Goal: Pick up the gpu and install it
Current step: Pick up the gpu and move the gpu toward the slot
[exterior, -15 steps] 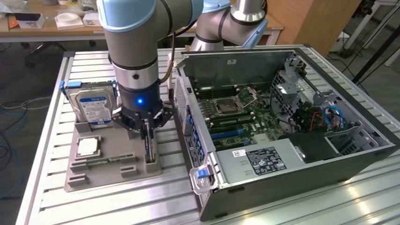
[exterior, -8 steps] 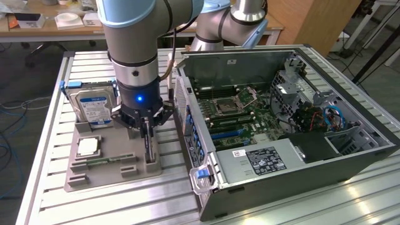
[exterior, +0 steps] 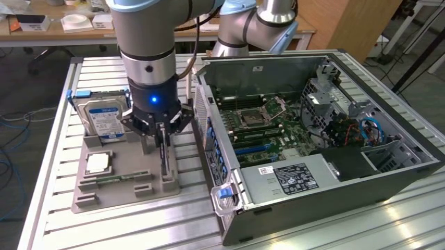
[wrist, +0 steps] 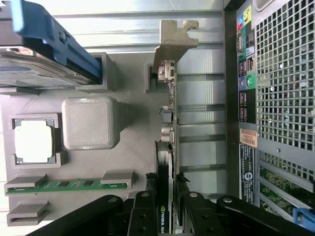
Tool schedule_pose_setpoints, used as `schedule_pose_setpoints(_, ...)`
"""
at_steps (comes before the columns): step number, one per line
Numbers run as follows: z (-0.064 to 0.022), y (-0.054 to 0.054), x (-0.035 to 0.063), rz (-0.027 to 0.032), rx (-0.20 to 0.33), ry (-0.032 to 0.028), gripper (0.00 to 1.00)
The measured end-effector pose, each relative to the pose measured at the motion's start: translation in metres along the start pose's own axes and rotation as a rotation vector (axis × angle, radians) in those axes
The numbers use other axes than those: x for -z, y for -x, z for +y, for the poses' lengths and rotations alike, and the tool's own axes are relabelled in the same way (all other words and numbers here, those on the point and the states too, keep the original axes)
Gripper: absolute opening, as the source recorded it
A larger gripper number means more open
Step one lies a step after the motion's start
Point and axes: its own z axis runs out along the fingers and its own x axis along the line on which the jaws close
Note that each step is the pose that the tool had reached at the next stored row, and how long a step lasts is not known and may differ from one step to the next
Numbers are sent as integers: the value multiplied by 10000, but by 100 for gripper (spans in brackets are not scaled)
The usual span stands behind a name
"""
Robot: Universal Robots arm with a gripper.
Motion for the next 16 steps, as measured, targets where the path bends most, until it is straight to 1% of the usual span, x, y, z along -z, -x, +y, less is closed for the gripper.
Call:
schedule_pose_setpoints(5,2,4,163,0,0,-1,26)
schedule_pose_setpoints(7,2,5,209,1,0,-1,26)
schedule_pose_setpoints(16,5,5,215,1,0,-4,26)
